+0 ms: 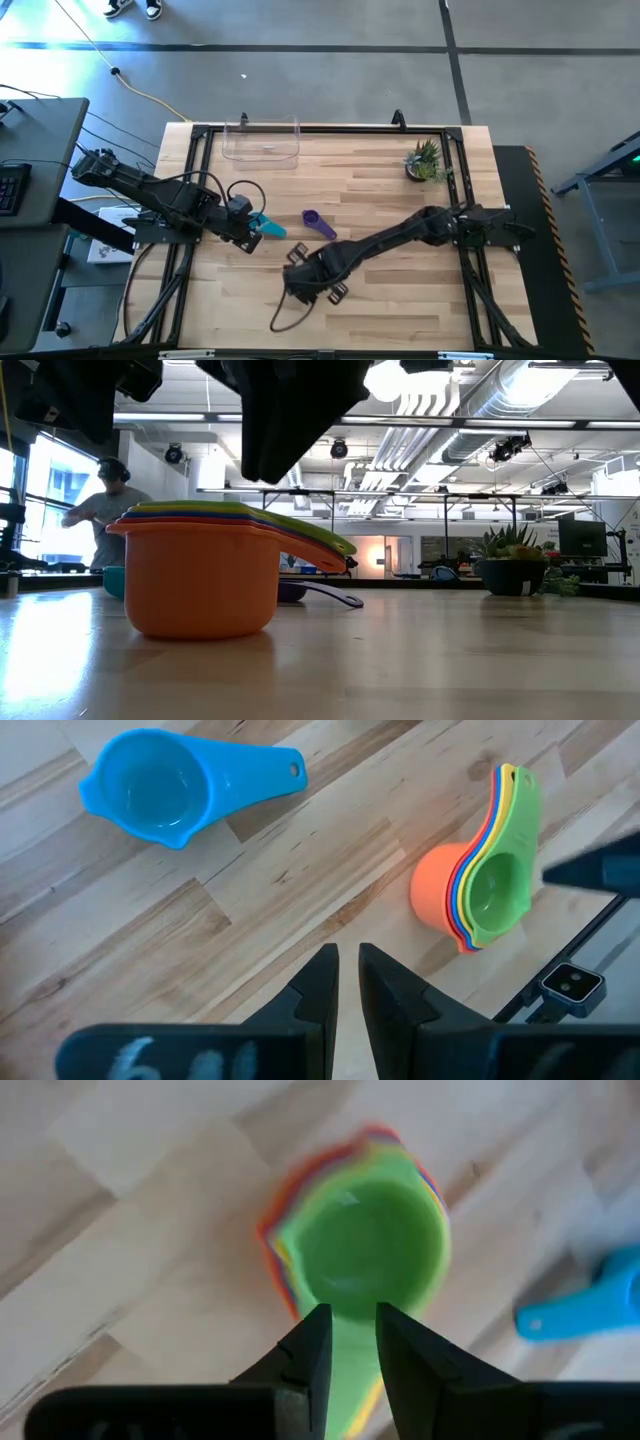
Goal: Nest measuring cups in basket
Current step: Stack the light blue measuring cup on the green measuring cup
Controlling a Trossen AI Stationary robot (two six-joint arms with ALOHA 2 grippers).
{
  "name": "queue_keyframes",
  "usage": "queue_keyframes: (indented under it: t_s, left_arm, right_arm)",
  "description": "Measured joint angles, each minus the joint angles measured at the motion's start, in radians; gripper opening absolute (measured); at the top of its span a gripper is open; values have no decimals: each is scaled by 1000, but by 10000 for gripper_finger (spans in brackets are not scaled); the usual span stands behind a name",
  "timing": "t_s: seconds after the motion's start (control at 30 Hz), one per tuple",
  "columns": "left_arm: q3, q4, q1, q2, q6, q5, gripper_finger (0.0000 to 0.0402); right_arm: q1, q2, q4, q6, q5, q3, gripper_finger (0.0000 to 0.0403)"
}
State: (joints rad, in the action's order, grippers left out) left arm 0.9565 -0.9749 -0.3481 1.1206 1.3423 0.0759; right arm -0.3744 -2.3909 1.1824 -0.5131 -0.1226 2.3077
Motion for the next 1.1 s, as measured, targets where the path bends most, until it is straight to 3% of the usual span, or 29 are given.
queue_keyframes:
  t_s: [0.2,0.53,0.8,1.1]
  left_arm:
    - [0,0,0,0,-38,23,35]
    - [0,-33,24,0,-124,102,35]
    - [0,-228,127,-1,-190,129,35]
    - [0,-242,261,-9,-389,118,35]
  right_arm:
    - [48,2,63,162,0,0,74]
    - [144,12,99,300,-32,0,74]
    - [207,12,110,376,-16,0,73]
    - [273,12,87,513,1,0,73]
